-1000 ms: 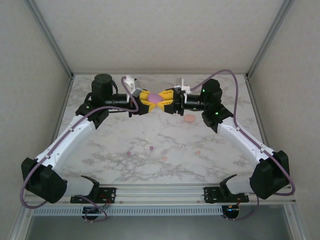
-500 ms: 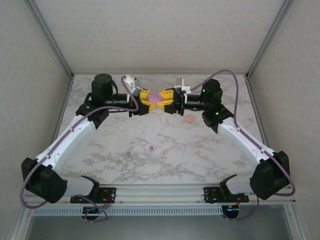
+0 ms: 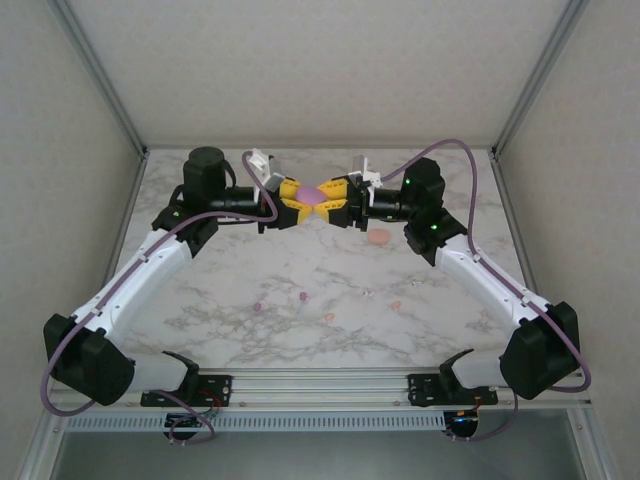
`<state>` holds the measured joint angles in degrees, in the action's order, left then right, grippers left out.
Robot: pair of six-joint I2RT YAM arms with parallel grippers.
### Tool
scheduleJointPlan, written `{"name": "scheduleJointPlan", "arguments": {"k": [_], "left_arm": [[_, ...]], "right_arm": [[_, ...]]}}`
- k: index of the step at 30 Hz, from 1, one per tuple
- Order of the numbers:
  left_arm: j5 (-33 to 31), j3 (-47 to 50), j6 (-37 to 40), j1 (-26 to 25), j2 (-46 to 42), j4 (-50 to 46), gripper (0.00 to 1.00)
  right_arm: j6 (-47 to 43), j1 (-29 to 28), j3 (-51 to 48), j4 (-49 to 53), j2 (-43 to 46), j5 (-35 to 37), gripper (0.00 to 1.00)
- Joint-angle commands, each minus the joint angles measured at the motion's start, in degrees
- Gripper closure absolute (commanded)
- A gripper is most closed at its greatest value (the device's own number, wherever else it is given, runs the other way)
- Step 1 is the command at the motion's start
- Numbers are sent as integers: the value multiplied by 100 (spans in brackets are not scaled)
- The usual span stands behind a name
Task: Insert wireless bluetooth earbuds into charging case
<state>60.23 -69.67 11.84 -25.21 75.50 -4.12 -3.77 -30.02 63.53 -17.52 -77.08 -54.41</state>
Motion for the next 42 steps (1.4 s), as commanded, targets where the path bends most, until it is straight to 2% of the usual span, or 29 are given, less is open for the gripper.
{"name": "scheduleJointPlan", "arguments": {"k": [1, 3, 8, 11, 14, 18, 22, 28, 33, 37, 42], "left_arm": [[190, -152, 70, -45, 34, 8, 67], [158, -144, 148, -54, 26, -58, 71], [53, 96, 224, -74, -91, 34, 73], [13, 315, 231, -83, -206, 227, 74], [-19, 452, 202, -85, -281, 408, 75], [-76, 497, 197, -94, -295, 467, 76], [-149, 631, 13, -88, -351, 756, 76], [-387, 1043, -689, -92, -437, 1800, 75], [-900, 1319, -1088, -89, -453, 2391, 75], [-1405, 1621, -1414, -65, -423, 2979, 75], [-2116, 2111, -1946, 135, -507, 3875, 75]], "right_arm": [[-61, -41, 41, 47, 48, 198, 69], [-71, -41, 87, 177, 36, 214, 68], [96, -39, 139, 446, 72, 403, 58], [377, 2, 430, 1007, -13, 548, 54], [662, 66, 738, 1417, -177, 459, 50], [953, 125, 848, 1384, -264, 332, 47], [1057, 150, 1087, 1644, -366, 512, 42], [1424, 155, 1700, 2312, -637, 817, 35], [1827, 159, 2058, 2399, -722, 604, 30], [2358, 182, 2415, 3021, -581, 1519, 25], [2620, 315, 2320, 3791, -190, 2994, 35]]}}
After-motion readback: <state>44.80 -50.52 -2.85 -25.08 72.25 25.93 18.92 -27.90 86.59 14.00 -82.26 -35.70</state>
